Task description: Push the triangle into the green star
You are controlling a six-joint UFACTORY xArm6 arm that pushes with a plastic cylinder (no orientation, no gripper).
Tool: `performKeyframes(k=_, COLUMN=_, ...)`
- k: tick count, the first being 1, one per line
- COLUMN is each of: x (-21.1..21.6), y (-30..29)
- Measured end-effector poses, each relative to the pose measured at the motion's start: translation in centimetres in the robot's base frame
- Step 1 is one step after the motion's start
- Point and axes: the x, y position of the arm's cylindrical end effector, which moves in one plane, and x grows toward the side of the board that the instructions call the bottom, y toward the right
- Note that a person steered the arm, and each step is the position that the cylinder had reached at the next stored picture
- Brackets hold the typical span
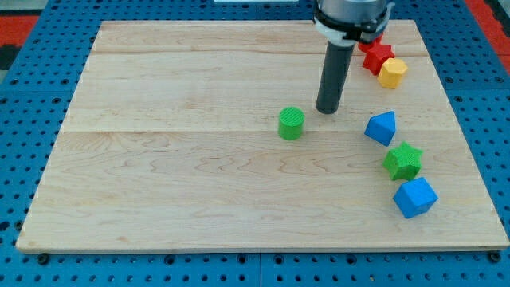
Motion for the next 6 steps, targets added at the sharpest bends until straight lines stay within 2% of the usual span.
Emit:
performKeyframes(k=1, x=1.3, y=5.8)
performKeyframes(k=2, x=7.3, y=7.2)
performKeyframes(k=3, x=6.1, y=7.4)
performKeyframes(k=4, x=3.0, y=9.5)
performKeyframes(k=5, x=8.0, y=15.2)
performKeyframes(k=6, x=10.3, y=12.0)
